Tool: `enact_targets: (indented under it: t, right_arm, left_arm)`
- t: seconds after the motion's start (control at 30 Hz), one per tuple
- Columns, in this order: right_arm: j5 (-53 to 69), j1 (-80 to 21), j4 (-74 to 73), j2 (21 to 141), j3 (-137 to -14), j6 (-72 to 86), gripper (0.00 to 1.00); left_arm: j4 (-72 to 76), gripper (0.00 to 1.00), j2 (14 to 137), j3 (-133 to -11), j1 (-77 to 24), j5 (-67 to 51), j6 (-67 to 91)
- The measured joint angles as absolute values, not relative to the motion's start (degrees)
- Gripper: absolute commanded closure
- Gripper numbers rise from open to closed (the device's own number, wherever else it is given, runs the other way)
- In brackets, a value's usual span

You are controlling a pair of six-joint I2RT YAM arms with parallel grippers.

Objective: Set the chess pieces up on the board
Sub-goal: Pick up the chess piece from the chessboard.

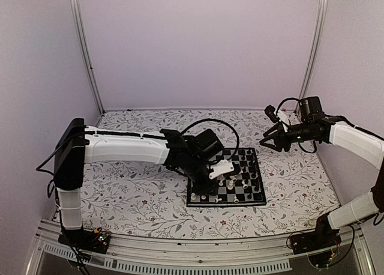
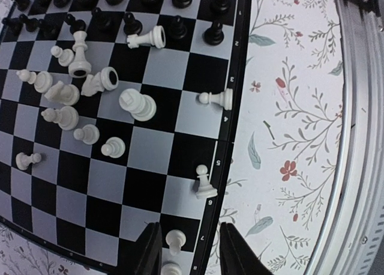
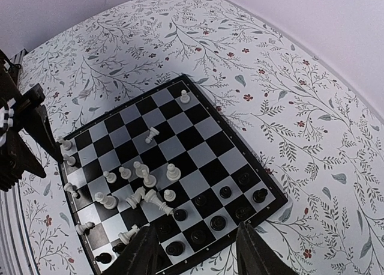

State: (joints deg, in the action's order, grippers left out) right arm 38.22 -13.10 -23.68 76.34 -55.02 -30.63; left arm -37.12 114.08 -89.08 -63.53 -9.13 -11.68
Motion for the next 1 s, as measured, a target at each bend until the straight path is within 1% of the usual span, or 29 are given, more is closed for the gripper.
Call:
enact_targets:
  t: [0.37,0.57,0.83,1.0]
  right_arm:
    - [38.24,-13.1,-22.92,76.73,-54.65,-30.72,0.52]
    - [38.24,-13.1,-22.92,77.38,-54.65,-30.81,0.52]
    - [38.24,-13.1,-22.87,77.41,-54.65,-30.83,0.52]
    - [38.24,-13.1,-22.87,77.56,-54.65,-30.85,0.52]
  left_arm:
    - [-40.73,0.72,120.33,-94.65,-66.96,-4.27,-12.43]
    - [-41.8,0.74,123.2,-95.33,-67.92,-1.85,-12.43]
    - [-42.52,0.79,123.96,-95.57,-68.01,-0.62,-12.47]
    - [-42.65,0.8,124.7,-95.77,-68.05,-0.54,-12.45]
